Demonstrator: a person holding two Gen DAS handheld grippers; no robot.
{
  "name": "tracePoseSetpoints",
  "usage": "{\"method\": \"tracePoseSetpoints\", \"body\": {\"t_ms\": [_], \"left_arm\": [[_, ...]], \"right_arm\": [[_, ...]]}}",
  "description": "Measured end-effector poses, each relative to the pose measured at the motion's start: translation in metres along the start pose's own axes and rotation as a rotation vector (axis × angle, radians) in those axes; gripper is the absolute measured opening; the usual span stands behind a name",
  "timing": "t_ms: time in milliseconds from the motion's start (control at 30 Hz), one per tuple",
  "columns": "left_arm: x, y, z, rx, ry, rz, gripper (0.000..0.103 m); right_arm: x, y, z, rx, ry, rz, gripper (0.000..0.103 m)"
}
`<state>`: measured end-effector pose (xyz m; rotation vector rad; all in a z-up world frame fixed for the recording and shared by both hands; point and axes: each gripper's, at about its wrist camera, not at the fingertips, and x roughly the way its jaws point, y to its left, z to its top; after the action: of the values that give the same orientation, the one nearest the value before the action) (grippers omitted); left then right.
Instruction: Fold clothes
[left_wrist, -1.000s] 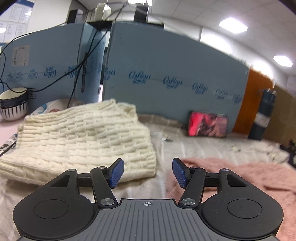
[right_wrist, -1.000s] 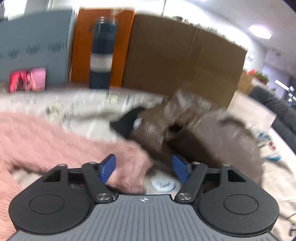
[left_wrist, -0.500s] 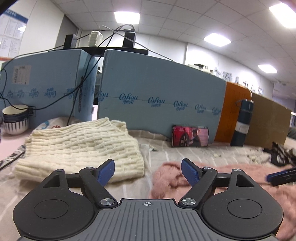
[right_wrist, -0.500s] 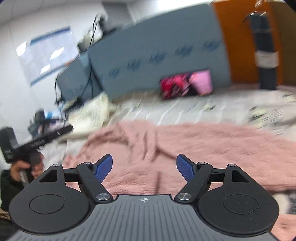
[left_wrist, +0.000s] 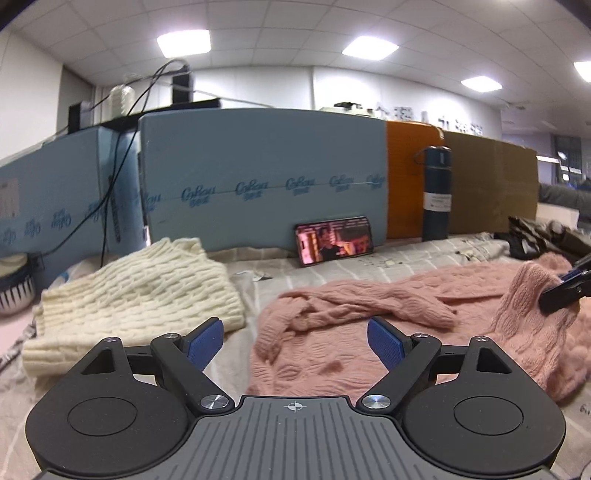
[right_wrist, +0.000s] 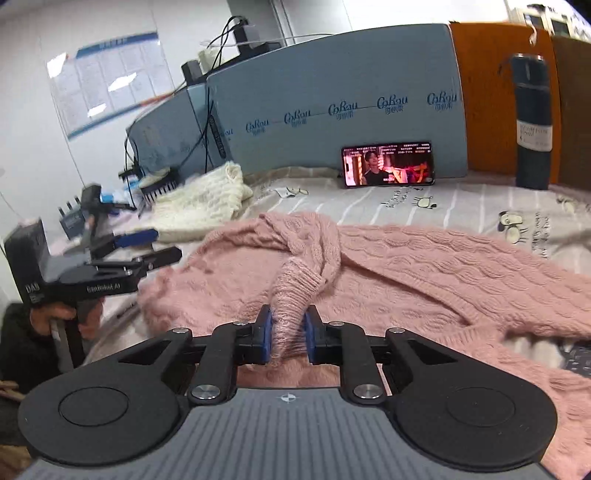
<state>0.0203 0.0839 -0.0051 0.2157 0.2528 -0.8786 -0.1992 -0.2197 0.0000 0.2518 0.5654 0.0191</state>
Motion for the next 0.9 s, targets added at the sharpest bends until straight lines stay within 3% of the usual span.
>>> {"method": "tracePoseSetpoints", "body": {"t_ms": [33,100,167,233,267,300,433,567,633,767,833,900], "left_arm": [[-0.003,-0.005,0.000,0.017,-0.007,-0.004,0.088],[-0.012,-0.013,0.001,0.048,-0.036,-0.044,0.088],[-0.026,-0.024,0.000,0.106,-0.073,-0.129,0.088],[-0.037,-0.035,-0.004,0.203,-0.088,-0.207,0.089],[-0.041,-0.041,-0.006,0.255,-0.089,-0.235,0.089],[-0.040,-0.048,-0.010,0.317,-0.072,-0.226,0.090],[-0.022,-0.074,-0.026,0.512,0.033,-0.125,0.090],[-0.029,-0.066,-0.023,0.495,0.020,-0.152,0.089],[-0.043,-0.057,-0.020,0.480,-0.019,-0.187,0.090],[-0.063,-0.060,-0.026,0.633,0.029,-0.216,0.096],[-0.065,-0.064,-0.030,0.708,0.075,-0.214,0.097],[-0.063,-0.069,-0.033,0.769,0.118,-0.197,0.097]], "right_arm": [[0.003,0.002,-0.002,-0.019,0.008,-0.018,0.023],[0.009,0.004,-0.008,-0.067,0.012,-0.081,0.042],[0.015,0.006,-0.015,-0.127,-0.001,-0.170,0.052],[0.018,0.007,-0.020,-0.176,0.001,-0.214,0.061],[0.019,0.007,-0.024,-0.200,0.005,-0.210,0.070],[0.022,0.006,-0.027,-0.221,0.014,-0.215,0.076],[0.033,0.003,-0.034,-0.257,0.043,-0.253,0.077],[0.011,0.001,-0.038,-0.262,-0.025,-0.237,0.078],[-0.012,-0.003,-0.044,-0.295,-0.069,-0.233,0.084],[-0.060,-0.020,-0.064,-0.403,-0.123,-0.154,0.102],[-0.077,-0.026,-0.075,-0.441,-0.119,-0.120,0.103],[-0.086,-0.029,-0.081,-0.464,-0.095,-0.145,0.103]]}}
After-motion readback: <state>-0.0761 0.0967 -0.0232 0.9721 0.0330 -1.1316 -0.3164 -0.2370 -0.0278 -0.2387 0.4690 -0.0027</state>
